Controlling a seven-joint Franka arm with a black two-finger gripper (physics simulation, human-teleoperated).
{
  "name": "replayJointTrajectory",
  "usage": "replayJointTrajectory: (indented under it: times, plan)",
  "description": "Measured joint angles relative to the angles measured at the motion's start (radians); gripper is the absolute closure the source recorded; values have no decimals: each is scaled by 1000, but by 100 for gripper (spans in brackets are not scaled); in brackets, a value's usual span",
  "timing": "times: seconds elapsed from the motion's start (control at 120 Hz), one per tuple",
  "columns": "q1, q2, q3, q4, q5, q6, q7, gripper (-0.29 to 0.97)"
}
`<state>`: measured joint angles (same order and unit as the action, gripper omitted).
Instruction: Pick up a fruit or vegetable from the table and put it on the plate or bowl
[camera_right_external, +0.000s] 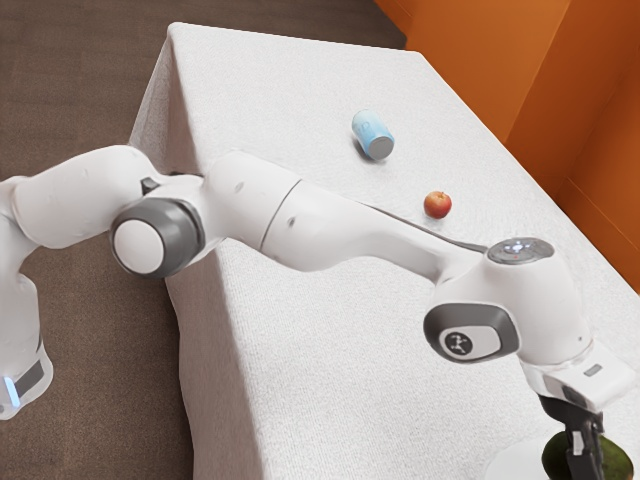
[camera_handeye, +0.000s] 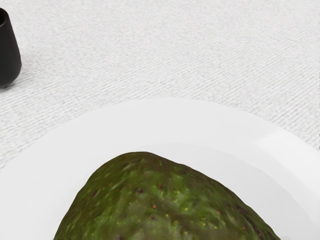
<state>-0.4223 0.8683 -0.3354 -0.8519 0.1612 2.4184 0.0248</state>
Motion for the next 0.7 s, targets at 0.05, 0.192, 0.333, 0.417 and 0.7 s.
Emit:
replayJointTrajectory:
  times: [0.05, 0.192, 0.333, 0.417, 0.7]
  plan:
    - [-5, 21, -2, 0, -1, 54, -7, 39]
    - [-10, 64, -2, -1, -14, 170, -26, 40]
    - [-9, 83, 1, -3, -27, 236, -41, 40]
    - [-9, 84, 2, -4, -32, 258, -48, 40]
    - [-15, 189, -13, 106, -37, 314, -59, 40]
